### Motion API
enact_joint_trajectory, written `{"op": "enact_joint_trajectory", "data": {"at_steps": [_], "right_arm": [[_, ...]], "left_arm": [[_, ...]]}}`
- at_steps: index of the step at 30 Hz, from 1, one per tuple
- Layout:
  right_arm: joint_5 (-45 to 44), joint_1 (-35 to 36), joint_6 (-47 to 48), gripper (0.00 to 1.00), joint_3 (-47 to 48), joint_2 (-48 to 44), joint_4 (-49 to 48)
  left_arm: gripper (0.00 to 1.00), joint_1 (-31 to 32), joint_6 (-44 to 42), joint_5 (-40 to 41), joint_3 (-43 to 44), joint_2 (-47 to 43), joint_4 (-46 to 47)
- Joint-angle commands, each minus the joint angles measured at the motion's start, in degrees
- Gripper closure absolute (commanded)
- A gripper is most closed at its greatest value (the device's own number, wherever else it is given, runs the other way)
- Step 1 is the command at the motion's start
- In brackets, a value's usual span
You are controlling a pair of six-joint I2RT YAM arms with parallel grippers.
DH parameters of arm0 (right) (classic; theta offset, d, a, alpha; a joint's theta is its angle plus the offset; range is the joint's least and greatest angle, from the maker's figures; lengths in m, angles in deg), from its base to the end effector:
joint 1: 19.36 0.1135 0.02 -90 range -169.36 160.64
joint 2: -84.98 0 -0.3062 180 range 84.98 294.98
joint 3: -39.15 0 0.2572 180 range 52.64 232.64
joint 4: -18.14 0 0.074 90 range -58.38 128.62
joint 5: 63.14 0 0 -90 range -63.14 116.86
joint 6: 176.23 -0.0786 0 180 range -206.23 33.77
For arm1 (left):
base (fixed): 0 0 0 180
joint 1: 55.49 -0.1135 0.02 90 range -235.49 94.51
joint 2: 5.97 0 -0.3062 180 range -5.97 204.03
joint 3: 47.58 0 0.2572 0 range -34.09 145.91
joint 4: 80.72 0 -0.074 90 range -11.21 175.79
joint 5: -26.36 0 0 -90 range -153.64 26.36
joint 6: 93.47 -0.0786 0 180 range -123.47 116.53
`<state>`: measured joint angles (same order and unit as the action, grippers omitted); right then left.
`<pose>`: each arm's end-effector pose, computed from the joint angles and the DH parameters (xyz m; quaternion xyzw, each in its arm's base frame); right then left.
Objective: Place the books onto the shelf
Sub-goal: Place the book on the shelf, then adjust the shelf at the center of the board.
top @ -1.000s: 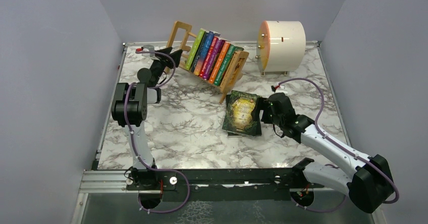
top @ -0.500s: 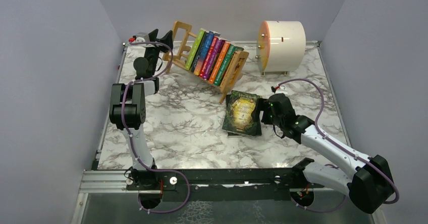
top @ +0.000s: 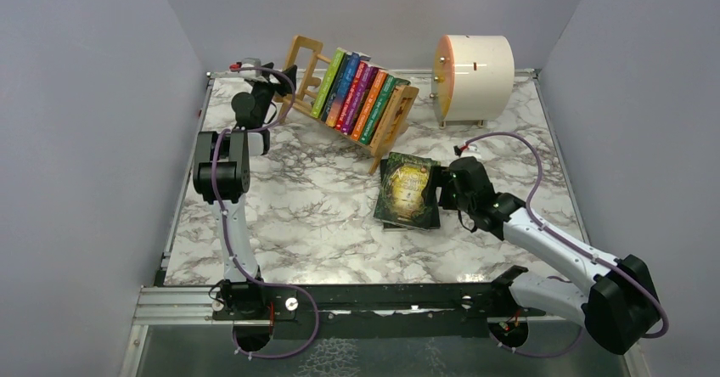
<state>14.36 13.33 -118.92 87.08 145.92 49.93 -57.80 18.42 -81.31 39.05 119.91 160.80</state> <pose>0.2018 0.1093 0.2170 0.0418 0.9177 0.1217 0.3758 0.5369 -0.0022 0.2553 0.0093 0.5651 -0.2239 0.7940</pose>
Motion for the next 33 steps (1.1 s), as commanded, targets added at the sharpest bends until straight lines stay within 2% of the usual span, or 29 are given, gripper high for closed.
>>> {"op": "enact_joint_trajectory", "data": {"at_steps": [1, 11, 20, 25, 33], "right_arm": [[0.6, 0.0, 0.8, 0.22, 0.4, 0.6, -2.4], [0.4, 0.0, 0.5, 0.22, 0.0, 0.5, -2.1], [0.0, -0.1, 0.3, 0.22, 0.0, 0.1, -1.7], [-0.1, 0.0, 0.3, 0.22, 0.0, -0.1, -1.5], [-0.4, 0.0, 0.3, 0.22, 0.1, -0.6, -1.0]], "left_arm": [[0.31, -0.6, -1.4, -2.7, 2.4, 1.5, -1.0], [0.35, -0.6, -1.9, -2.6, 4.1, 4.2, -3.5], [0.50, -0.6, -1.6, -3.1, 6.9, 5.7, -3.9], [0.54, -0.5, -1.7, -3.4, 7.0, 6.0, -4.1], [0.73, -0.6, -1.6, -3.8, 7.0, 6.0, -4.6]]}}
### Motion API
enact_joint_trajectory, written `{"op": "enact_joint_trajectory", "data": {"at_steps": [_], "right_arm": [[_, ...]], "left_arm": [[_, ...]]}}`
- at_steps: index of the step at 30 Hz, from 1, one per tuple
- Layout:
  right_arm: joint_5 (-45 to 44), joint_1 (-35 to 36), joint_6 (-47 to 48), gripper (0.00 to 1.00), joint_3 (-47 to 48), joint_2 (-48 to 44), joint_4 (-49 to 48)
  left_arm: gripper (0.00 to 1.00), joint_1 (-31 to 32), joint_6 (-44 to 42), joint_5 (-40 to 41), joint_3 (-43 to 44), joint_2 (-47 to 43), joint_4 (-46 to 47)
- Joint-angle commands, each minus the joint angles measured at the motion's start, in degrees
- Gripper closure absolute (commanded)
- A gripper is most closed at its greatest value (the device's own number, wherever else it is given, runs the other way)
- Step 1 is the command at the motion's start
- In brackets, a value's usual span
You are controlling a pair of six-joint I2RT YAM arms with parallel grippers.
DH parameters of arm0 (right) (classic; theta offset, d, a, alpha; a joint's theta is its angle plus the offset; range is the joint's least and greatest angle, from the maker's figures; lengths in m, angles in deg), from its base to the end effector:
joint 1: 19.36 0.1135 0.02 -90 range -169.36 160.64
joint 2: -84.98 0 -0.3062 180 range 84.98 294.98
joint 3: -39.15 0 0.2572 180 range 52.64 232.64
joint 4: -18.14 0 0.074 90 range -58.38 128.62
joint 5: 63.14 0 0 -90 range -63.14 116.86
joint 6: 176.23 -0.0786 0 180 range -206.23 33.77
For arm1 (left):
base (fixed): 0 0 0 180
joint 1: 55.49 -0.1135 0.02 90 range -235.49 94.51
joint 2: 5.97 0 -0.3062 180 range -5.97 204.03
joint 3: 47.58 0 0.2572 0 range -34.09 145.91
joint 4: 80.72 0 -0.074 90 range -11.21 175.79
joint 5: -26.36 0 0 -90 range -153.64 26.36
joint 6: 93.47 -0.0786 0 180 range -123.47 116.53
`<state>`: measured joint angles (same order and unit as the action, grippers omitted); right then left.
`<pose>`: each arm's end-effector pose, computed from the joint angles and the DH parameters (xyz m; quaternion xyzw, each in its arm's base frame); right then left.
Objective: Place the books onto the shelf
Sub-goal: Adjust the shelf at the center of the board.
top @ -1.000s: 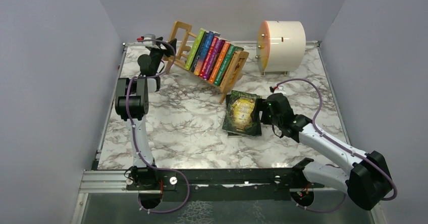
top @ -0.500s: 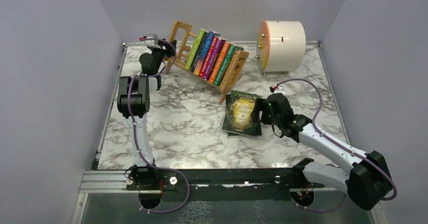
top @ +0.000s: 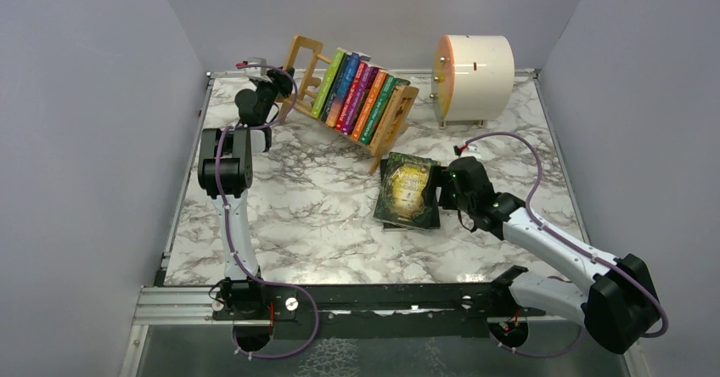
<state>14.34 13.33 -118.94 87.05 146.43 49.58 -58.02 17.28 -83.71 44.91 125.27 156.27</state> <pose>0.2030 0.1100 0.2156 0.0419 0.9183 0.1208 0.3746 0.5635 -0.0021 0.2290 0.0218 0.5937 -0.2272 0.7716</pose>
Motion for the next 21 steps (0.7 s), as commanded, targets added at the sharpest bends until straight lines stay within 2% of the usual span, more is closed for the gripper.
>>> {"op": "enact_joint_trajectory", "data": {"at_steps": [1, 8, 13, 21], "right_arm": [[-0.5, 0.0, 0.3, 0.22, 0.1, -1.2, -0.6], [-0.6, 0.0, 0.3, 0.22, 0.3, -1.7, -0.6], [-0.6, 0.0, 0.2, 0.22, 0.2, -2.6, -0.4], [-0.3, 0.0, 0.3, 0.22, -0.1, -3.4, -0.3]], "left_arm": [[0.74, -0.4, -0.5, -1.4, 1.0, 0.6, -0.1], [0.81, -0.4, -0.6, 0.1, -1.2, -1.2, -0.1], [0.93, -0.4, -0.5, 1.9, -5.1, -3.3, 0.0], [0.97, -0.4, 0.6, 5.5, -11.9, -6.9, 3.2]]}}
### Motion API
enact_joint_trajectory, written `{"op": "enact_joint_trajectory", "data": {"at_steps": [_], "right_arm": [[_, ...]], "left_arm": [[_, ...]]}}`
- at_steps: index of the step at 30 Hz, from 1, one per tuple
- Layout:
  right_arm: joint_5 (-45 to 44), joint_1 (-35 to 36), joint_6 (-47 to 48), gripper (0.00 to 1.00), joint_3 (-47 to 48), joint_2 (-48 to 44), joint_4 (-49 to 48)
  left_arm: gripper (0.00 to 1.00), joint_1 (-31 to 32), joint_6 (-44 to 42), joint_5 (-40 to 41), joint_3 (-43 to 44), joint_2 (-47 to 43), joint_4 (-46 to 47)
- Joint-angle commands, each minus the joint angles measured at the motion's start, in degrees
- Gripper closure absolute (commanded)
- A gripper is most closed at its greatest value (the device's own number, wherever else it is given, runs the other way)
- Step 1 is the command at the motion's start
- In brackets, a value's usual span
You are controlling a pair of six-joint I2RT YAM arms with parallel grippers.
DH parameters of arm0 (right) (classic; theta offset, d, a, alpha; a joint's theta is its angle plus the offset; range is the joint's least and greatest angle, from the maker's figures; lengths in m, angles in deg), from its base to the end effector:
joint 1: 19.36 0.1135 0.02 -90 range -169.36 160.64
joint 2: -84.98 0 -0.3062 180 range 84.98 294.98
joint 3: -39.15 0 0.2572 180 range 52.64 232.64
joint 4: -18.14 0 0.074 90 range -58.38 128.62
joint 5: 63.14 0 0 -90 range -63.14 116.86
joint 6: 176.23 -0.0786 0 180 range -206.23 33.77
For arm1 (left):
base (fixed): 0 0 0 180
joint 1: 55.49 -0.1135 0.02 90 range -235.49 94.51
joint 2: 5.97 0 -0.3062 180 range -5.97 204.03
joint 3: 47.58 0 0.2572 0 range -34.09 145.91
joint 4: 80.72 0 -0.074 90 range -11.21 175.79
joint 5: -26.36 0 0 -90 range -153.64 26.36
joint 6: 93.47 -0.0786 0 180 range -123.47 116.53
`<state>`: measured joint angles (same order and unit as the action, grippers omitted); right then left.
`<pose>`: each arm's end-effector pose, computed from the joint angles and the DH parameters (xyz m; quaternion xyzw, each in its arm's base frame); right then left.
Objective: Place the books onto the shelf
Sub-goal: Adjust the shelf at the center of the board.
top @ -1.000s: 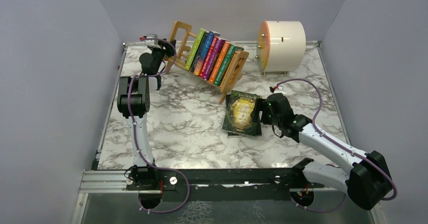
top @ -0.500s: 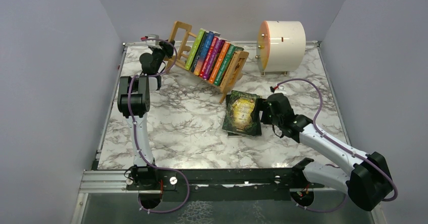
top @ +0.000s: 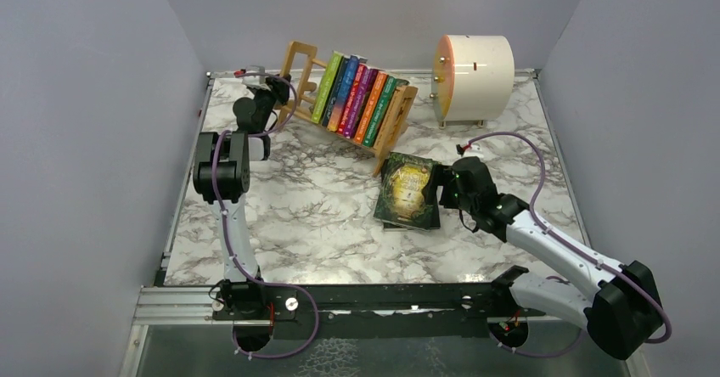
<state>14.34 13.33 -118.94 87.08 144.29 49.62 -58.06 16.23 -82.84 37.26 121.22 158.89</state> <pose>0.1997 0.1079 0.2235 0.0438 0.9111 0.1306 0.3885 0.5373 -0.0018 0.2281 0.0188 0.5996 -0.2160 0.7703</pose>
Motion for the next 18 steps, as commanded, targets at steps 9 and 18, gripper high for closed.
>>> {"op": "enact_joint_trajectory", "data": {"at_steps": [9, 18], "right_arm": [[-0.5, 0.0, 0.5, 0.22, -0.2, -2.7, 0.1], [-0.8, 0.0, 0.4, 0.22, -0.3, -4.3, 0.9]], "left_arm": [[1.00, -0.3, 3.4, 8.6, -12.1, -7.0, 4.9], [1.00, -0.3, 5.4, 11.5, -19.3, -11.7, 8.1]]}}
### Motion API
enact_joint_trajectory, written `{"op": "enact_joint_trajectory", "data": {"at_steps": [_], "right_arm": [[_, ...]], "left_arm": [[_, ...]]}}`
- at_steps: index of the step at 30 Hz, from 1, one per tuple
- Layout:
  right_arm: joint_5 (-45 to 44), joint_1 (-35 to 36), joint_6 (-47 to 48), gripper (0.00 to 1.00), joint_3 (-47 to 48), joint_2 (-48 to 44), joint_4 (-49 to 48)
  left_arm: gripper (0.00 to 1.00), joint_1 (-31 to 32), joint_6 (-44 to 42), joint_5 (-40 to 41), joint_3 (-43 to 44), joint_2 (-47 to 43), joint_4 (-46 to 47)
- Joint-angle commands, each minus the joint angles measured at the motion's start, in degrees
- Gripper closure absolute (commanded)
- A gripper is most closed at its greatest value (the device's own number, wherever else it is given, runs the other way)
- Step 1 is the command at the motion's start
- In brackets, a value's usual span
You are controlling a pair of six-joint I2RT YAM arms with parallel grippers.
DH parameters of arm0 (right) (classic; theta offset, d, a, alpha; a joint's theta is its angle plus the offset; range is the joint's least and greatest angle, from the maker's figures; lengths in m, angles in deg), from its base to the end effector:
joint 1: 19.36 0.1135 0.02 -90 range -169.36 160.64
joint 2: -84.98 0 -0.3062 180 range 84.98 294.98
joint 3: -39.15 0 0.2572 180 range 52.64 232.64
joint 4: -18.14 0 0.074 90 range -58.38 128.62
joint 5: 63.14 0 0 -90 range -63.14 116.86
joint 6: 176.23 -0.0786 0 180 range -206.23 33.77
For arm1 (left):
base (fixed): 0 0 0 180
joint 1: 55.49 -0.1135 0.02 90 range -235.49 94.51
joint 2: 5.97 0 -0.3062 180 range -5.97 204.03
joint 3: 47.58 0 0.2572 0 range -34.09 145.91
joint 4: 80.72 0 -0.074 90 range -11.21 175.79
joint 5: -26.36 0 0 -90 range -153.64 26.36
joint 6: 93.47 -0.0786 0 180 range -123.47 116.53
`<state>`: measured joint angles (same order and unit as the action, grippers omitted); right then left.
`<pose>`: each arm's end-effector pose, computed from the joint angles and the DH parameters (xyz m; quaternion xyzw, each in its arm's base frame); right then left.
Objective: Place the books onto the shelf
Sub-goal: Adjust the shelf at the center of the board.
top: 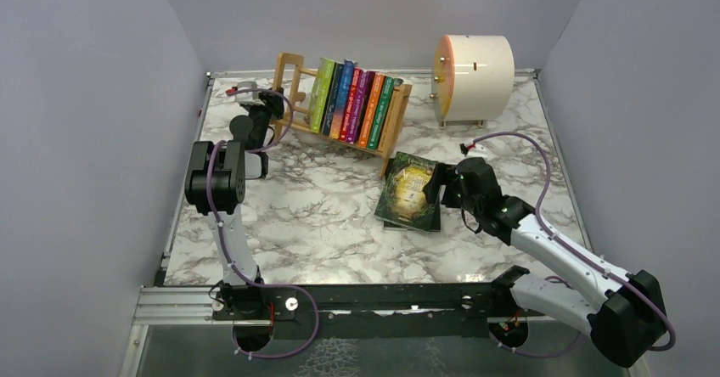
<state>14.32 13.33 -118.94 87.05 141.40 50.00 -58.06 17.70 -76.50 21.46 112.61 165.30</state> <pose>0.1942 0.1044 0.2328 0.0460 0.9023 0.1419 0.4046 0.4781 0.0039 0.2294 -0.0345 0.6004 -0.1948 0.7748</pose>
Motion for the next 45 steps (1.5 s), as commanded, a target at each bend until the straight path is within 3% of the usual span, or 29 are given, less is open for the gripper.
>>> {"op": "enact_joint_trajectory", "data": {"at_steps": [1, 6, 11, 15, 18, 25, 30, 34, 38, 40, 45], "right_arm": [[-0.8, 0.0, 0.4, 0.22, -0.4, -1.5, 0.6], [-1.0, 0.0, 0.3, 0.22, -0.3, -2.0, 1.0], [-1.0, 0.0, 0.2, 0.22, 0.2, -2.1, 1.3], [-0.9, 0.0, 0.1, 0.22, 0.4, -1.9, 1.4], [-0.7, 0.0, -0.1, 0.22, 0.4, -1.8, 1.3], [-0.9, -0.1, -0.2, 0.22, 0.7, -1.5, 1.4], [-1.7, 0.0, 0.2, 0.22, 1.2, -1.5, 1.7], [-2.4, 0.0, 0.2, 0.22, 1.8, -0.8, 1.8], [-1.8, 0.0, -0.3, 0.18, 3.2, 1.4, 2.1], [-1.3, 0.0, -0.9, 0.15, 3.8, 2.2, 2.0], [-1.1, 0.0, -2.7, 0.08, 5.6, 3.7, 2.6]], "left_arm": [[1.00, -0.3, 4.0, 5.3, -4.1, -3.6, 1.9], [1.00, -0.3, 3.7, 6.2, -5.7, -5.3, 2.2], [0.82, -0.3, 4.7, 7.8, -6.3, -6.9, 1.7], [0.58, -0.3, 4.2, 9.7, -6.7, -8.2, 1.1], [0.49, -0.4, 3.6, 9.9, -6.4, -8.8, 0.7], [0.46, -0.7, 4.8, 10.6, -6.9, -11.5, 0.5], [0.46, -0.6, 4.8, 13.9, -10.1, -18.6, -2.1], [0.30, -0.6, 5.9, 14.4, -13.1, -26.2, -2.5], [0.21, -0.6, 11.8, 7.1, -15.7, -30.8, -2.2], [0.02, -0.6, 16.3, 3.7, -16.8, -32.2, -2.1], [0.01, -0.6, 28.9, -2.9, -19.1, -33.8, -0.7]]}}
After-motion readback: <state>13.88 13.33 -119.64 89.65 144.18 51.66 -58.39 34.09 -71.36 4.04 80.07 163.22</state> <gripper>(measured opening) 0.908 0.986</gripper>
